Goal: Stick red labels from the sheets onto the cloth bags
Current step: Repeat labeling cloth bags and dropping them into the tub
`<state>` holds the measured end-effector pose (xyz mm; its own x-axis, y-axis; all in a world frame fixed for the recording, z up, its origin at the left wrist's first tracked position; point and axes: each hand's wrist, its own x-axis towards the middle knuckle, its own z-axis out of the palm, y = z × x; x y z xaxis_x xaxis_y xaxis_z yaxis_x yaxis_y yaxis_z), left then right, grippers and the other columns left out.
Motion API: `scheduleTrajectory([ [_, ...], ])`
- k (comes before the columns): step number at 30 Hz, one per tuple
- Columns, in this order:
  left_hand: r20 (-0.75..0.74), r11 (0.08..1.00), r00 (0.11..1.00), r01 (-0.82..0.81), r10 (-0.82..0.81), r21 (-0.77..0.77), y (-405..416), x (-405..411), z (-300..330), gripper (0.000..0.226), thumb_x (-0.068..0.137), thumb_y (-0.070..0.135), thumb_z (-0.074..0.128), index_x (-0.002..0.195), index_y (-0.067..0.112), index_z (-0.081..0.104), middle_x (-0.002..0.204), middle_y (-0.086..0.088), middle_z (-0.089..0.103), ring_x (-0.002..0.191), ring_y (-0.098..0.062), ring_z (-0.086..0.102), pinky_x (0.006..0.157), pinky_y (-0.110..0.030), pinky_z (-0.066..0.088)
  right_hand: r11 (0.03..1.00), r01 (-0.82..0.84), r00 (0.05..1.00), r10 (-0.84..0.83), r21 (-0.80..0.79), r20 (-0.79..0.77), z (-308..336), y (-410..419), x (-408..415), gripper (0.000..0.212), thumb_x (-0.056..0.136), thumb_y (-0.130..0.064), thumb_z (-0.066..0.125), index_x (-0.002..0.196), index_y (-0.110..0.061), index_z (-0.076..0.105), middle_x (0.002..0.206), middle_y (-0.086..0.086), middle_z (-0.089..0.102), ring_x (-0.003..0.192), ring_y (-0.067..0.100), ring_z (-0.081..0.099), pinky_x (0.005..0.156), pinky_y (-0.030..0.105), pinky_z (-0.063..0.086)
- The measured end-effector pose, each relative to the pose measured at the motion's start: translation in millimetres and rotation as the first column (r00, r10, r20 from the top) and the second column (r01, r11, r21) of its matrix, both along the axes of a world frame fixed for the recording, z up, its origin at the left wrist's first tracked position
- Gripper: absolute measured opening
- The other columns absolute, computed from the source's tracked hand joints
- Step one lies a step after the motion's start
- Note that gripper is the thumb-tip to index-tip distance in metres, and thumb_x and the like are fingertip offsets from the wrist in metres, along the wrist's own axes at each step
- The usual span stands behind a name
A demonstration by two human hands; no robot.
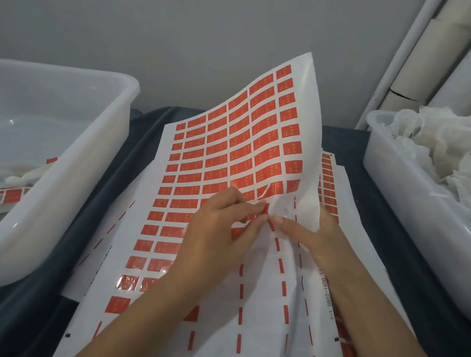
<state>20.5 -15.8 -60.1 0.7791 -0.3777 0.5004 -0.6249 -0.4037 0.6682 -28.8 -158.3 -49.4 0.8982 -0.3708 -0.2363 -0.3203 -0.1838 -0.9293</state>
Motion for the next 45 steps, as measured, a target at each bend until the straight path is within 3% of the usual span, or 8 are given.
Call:
scheduleTrajectory([
  [11,-0.125,0.949,0.965,-0.250,0.229,-0.191,2.8,5.3,-1.2,0.021,0.079,0.021,0.069,0.077,0.035,0.055,0.077,0.024,0.049,0.081,0.008,0.048,0.064,0.001,0.039,0.997,-0.001,0.999,-0.003,0.072,0.054,-5.6,-11.5,2.1,0.072,0.059,-0.048,0.066,0.126,-0.036,0.043,0.120,-0.009,0.061,0.100,0.016,0.063,0.083,0.039,0.054],
  [16,0.120,0.941,0.967,-0.183,0.225,-0.286,10.4,0.7,10.8,0.009,0.079,0.024,0.067,0.083,0.026,0.059,0.083,0.024,0.049,0.079,0.005,0.048,0.070,-0.001,0.041,0.948,0.205,0.975,-0.176,-0.245,0.136,-8.8,-9.5,4.2,0.078,0.071,-0.044,0.073,0.131,-0.044,0.023,0.141,-0.010,0.038,0.121,0.015,0.045,0.096,0.039,0.043],
  [18,0.281,0.966,0.944,-0.109,0.175,-0.235,9.2,-1.1,9.4,0.009,0.079,0.024,0.067,0.083,0.016,0.067,0.085,0.017,0.053,0.078,0.003,0.047,0.071,-0.003,0.043,0.873,0.318,0.924,-0.198,-0.371,0.327,-4.2,-10.4,0.5,0.052,0.069,-0.053,0.068,0.112,-0.050,0.039,0.133,-0.018,0.040,0.118,0.007,0.044,0.096,0.025,0.040],
  [22,0.463,0.995,0.884,-0.015,0.058,-0.097,6.8,-6.9,2.6,0.033,0.089,0.032,0.055,0.080,0.006,0.074,0.077,-0.005,0.067,0.079,-0.010,0.053,0.071,-0.011,0.044,0.995,-0.010,0.996,0.019,-0.099,0.091,10.6,-9.2,-6.4,0.036,0.059,-0.069,0.048,0.072,-0.043,0.069,0.074,-0.019,0.068,0.080,0.012,0.065,0.075,0.021,0.046],
  [27,0.524,0.998,0.850,0.042,-0.055,0.036,5.0,-10.2,-1.1,0.039,0.093,0.033,0.047,0.080,0.008,0.074,0.077,-0.004,0.068,0.080,-0.011,0.050,0.077,-0.010,0.037,0.974,-0.207,0.976,0.199,0.097,0.084,14.4,-8.6,-13.6,0.026,0.052,-0.063,0.069,0.075,-0.053,0.068,0.103,-0.014,0.068,0.103,0.020,0.061,0.103,0.043,0.042],
  [35,0.373,0.993,0.921,0.095,-0.114,0.069,5.7,-14.7,3.8,0.040,0.090,0.042,0.047,0.083,0.014,0.074,0.079,0.002,0.068,0.082,-0.007,0.051,0.074,-0.010,0.040,0.987,0.147,0.912,-0.158,0.056,0.380,10.0,-16.4,-11.6,0.029,0.067,-0.057,0.059,0.093,-0.045,0.064,0.095,-0.025,0.068,0.088,0.005,0.067,0.067,0.017,0.052],
  [40,0.340,0.986,0.933,0.072,-0.120,0.149,5.4,-14.7,2.1,0.029,0.082,0.037,0.055,0.078,0.016,0.074,0.075,0.004,0.067,0.080,-0.007,0.050,0.072,-0.002,0.033,0.987,-0.138,0.876,0.161,-0.082,0.455,12.9,-5.1,-14.8,0.066,0.063,-0.059,0.068,0.119,-0.036,0.045,0.101,-0.029,0.065,0.098,-0.003,0.062,0.072,0.008,0.049],
  [45,0.298,0.980,0.939,0.127,-0.169,0.155,6.2,-14.6,3.1,0.033,0.088,0.039,0.051,0.077,0.016,0.073,0.075,0.004,0.067,0.080,-0.006,0.050,0.072,-0.002,0.033,0.986,-0.114,0.842,0.159,-0.118,0.515,7.2,-3.5,-18.0,0.050,0.068,-0.031,0.065,0.114,-0.033,0.047,0.089,-0.024,0.069,0.087,0.001,0.066,0.068,0.005,0.047],
])
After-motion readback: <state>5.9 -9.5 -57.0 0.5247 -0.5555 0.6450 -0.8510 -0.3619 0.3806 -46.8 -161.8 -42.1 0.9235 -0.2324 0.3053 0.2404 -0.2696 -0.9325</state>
